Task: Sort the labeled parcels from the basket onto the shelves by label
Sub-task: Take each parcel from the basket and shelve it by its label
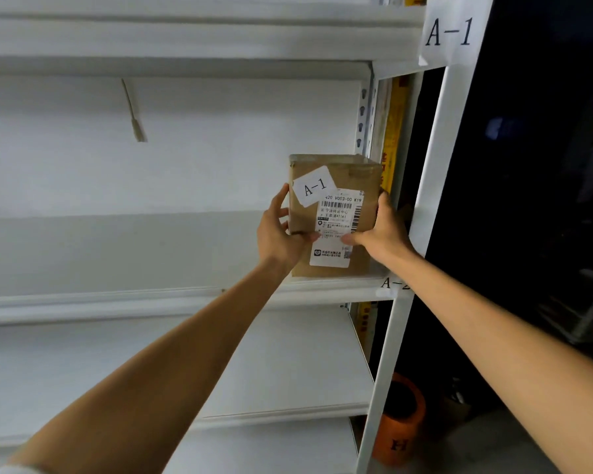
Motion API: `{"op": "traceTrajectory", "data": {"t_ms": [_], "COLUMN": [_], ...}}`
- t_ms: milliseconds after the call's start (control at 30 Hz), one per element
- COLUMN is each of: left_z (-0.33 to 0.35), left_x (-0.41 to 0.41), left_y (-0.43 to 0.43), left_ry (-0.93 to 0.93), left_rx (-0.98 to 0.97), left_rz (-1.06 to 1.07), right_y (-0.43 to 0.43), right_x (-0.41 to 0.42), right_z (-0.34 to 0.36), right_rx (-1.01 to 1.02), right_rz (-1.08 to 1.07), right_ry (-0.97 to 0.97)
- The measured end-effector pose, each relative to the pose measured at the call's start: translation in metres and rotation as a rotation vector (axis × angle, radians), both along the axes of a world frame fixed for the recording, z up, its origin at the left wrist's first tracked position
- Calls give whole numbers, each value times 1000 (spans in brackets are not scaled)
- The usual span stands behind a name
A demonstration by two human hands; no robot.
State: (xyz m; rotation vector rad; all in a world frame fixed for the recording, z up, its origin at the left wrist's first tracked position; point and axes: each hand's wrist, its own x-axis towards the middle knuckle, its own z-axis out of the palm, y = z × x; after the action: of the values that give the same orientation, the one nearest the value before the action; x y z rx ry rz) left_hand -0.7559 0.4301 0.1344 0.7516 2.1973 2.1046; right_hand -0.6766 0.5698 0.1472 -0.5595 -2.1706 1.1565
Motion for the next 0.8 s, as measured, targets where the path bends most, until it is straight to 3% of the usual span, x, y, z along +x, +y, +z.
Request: {"op": "traceTrajectory", "data": {"t_ms": [100, 167, 267, 333, 500, 800], "left_z": [-7, -10, -9, -8, -11, -15], "left_x": [0, -1, -2, -2, 1, 15], "left_y": [11, 15, 18, 18, 25, 40], "left_ry": [34, 62, 55, 51, 62, 70], "left_rx": [2, -13, -25, -41, -53, -57], "left_rz": [20, 19, -19, -30, -13, -59], "right_y": [-5, -5, 1, -2, -1, 14], "right_x": [-5, -8, -12, -11, -3, 10], "right_z": [12, 24, 46, 61, 78, 76], "right_rx": [161, 430, 860, 881, 926, 950], "right_rz": [-108, -183, -70, 26, 30, -14], "right_ry": [34, 86, -108, -204, -283, -310]}}
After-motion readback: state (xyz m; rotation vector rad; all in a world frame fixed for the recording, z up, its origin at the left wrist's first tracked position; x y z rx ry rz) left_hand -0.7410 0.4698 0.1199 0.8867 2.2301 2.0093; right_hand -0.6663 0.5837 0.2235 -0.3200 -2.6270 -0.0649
